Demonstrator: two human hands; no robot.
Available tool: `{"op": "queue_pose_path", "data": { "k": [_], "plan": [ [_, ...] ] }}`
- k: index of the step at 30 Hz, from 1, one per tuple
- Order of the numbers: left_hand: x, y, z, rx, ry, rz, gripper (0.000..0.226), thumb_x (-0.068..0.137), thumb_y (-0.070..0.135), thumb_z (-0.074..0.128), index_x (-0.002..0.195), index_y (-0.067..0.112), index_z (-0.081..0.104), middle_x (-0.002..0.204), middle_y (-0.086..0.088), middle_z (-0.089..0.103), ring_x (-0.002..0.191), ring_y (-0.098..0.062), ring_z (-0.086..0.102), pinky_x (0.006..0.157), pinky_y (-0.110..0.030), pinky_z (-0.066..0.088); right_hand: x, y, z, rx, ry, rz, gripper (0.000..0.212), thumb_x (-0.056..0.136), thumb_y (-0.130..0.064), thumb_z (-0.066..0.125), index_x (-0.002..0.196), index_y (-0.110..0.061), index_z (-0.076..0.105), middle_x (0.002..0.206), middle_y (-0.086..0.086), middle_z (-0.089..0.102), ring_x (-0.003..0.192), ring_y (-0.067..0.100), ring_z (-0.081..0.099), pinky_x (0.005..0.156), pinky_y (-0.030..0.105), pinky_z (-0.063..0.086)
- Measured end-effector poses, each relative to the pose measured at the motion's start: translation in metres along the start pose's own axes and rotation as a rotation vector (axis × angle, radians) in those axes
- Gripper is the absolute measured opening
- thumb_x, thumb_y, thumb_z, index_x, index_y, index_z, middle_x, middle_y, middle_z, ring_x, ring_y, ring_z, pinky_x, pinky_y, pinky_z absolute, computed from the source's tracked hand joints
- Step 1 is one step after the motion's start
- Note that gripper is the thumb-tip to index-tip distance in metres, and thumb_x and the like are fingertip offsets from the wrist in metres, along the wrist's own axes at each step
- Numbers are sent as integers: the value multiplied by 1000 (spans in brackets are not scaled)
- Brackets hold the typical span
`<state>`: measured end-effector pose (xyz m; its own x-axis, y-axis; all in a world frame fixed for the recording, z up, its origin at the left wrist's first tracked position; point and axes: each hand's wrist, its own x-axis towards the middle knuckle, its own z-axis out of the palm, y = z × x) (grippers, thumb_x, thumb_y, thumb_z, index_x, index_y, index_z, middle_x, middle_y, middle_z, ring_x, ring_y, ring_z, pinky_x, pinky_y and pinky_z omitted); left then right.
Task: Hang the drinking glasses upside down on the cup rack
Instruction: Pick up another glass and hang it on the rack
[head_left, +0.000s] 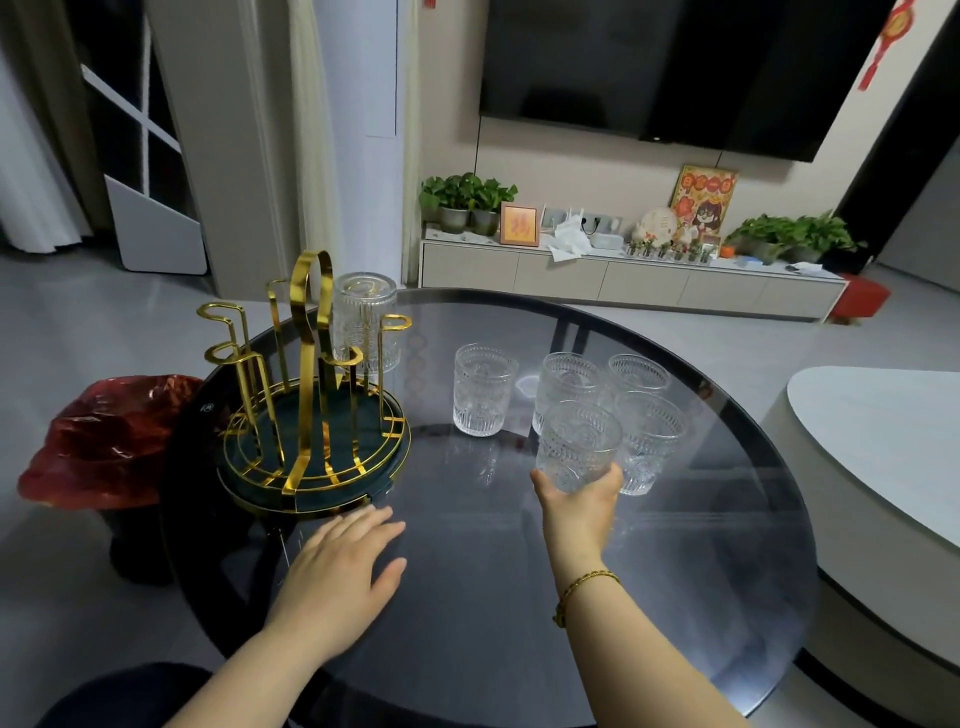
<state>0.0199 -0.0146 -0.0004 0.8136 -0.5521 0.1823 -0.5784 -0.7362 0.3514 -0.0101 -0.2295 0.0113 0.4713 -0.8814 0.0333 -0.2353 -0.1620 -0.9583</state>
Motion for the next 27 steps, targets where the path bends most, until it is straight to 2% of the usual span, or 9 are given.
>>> {"op": "queue_pose_path", "data": {
  "k": [4, 7, 11, 14, 16, 20, 22, 24, 27],
  "plan": [
    [0, 1, -3, -44, -11, -5, 41, 92, 38, 41, 132, 30, 34, 146, 11, 29, 135, -7, 17, 111, -28, 12, 0, 0, -3, 11, -10, -23, 81, 62, -24, 74, 125, -7, 27, 131, 16, 41, 119, 32, 40, 101, 44, 35],
    [-4, 0, -11, -145, 45, 5, 39, 90, 30, 49, 128, 27, 42, 141, 9, 37, 131, -9, 27, 107, -29, 22, -6, -1, -7, 70, -49, -77, 79, 62, -24, 74, 125, -14, 28, 131, 11, 41, 118, 27, 41, 103, 42, 35],
    [-5, -6, -48, -180, 379, 64, 30, 82, 17, 60, 110, 8, 60, 118, -11, 61, 115, -28, 51, 93, -37, 33, -9, -15, -11, 100, -112, -143, 78, 62, -22, 75, 125, -14, 30, 129, 8, 43, 118, 24, 43, 104, 41, 35],
    [9, -10, -91, -78, 594, 77, 49, 78, 30, 42, 115, 1, 54, 121, -22, 57, 118, -27, 42, 94, -44, 30, -11, -39, -12, 109, -165, -236, 75, 61, -21, 75, 123, -14, 33, 123, 4, 46, 115, 20, 45, 102, 35, 35],
    [22, -20, -114, -39, 665, 18, 55, 80, 32, 45, 125, 1, 43, 134, -24, 45, 125, -25, 30, 100, -45, 23, -14, -59, -12, 91, -205, -304, 69, 60, -23, 75, 119, -16, 38, 119, 2, 50, 109, 17, 49, 99, 35, 38],
    [37, -44, -128, -8, 565, -100, 60, 88, 29, 52, 137, 6, 25, 148, -14, 24, 137, -24, 16, 109, -39, 7, -13, -103, -16, 54, -325, -390, 55, 60, -26, 73, 106, -29, 42, 104, -5, 55, 90, 9, 54, 83, 26, 43],
    [38, -48, -122, -4, 509, -112, 64, 87, 32, 51, 138, 8, 21, 150, -12, 21, 137, -24, 14, 110, -37, 5, -8, -127, -19, -39, -414, -388, 57, 61, -31, 72, 111, -25, 44, 97, -9, 55, 83, 5, 54, 74, 21, 44],
    [38, -49, -118, -5, 506, -109, 65, 86, 32, 53, 137, 7, 23, 149, -13, 23, 137, -25, 17, 108, -36, 5, 1, -147, -19, -163, -487, -361, 68, 60, -37, 73, 116, -18, 40, 98, -8, 48, 88, 12, 53, 81, 31, 49],
    [42, -51, -121, 39, 517, -58, 57, 88, 35, 52, 132, 4, 36, 143, -17, 35, 133, -29, 26, 107, -40, 10, 10, -175, -18, -312, -538, -366, 71, 54, -40, 75, 109, -18, 37, 101, 1, 48, 92, 24, 52, 85, 44, 50]
  ]
}}
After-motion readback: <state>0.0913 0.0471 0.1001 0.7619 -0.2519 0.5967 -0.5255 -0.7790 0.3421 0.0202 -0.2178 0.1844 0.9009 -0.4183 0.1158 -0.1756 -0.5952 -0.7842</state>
